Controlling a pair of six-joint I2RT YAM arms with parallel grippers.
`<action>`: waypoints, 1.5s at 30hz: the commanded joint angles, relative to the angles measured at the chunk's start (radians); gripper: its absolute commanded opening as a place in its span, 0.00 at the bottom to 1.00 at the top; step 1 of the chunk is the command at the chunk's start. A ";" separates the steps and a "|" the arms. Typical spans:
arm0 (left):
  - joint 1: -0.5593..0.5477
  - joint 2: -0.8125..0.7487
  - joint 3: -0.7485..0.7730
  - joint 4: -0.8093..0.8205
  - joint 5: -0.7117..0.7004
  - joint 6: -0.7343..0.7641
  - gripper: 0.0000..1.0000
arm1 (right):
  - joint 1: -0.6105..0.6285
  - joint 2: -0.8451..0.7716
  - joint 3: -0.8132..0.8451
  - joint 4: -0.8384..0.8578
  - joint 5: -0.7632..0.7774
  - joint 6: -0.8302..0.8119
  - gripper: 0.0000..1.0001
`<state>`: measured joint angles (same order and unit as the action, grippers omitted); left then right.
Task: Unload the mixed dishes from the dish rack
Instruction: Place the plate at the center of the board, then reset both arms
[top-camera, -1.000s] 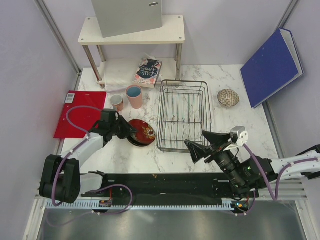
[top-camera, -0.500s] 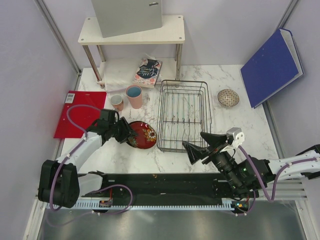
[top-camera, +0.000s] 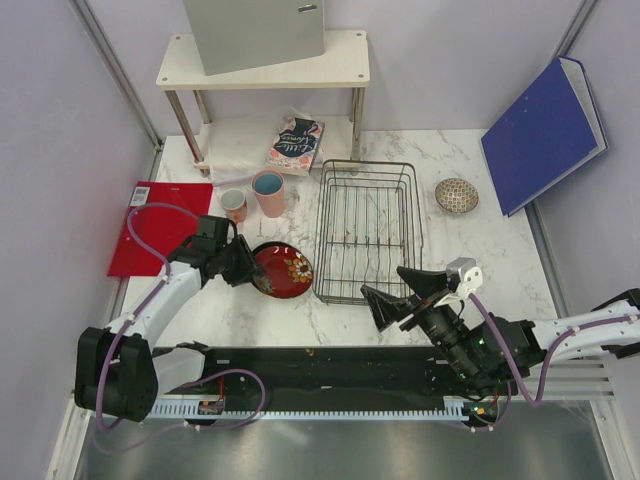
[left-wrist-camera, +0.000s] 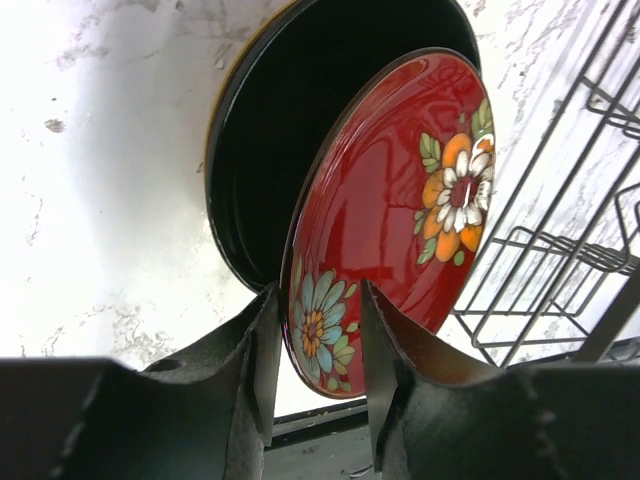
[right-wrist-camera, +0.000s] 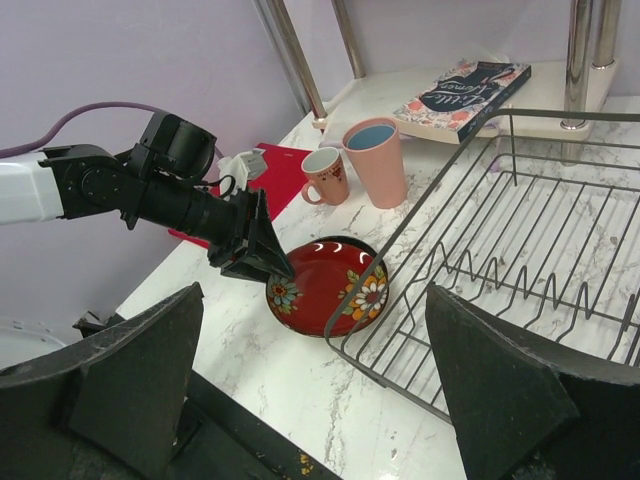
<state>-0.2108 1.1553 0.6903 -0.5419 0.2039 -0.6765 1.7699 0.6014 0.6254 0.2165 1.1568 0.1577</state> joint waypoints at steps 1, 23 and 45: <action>0.002 -0.003 0.051 -0.004 -0.037 0.035 0.41 | -0.003 -0.018 -0.018 0.011 0.001 0.022 0.98; 0.037 -0.052 0.153 -0.093 -0.136 0.092 0.43 | -0.004 -0.008 -0.023 0.006 -0.005 0.023 0.98; -0.427 -0.322 0.296 -0.201 -0.458 0.215 0.99 | -0.142 0.317 0.157 -0.117 0.026 -0.015 0.98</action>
<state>-0.5411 0.8196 0.9436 -0.7059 -0.1242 -0.4866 1.6669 0.8799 0.7250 0.1089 1.2442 0.1123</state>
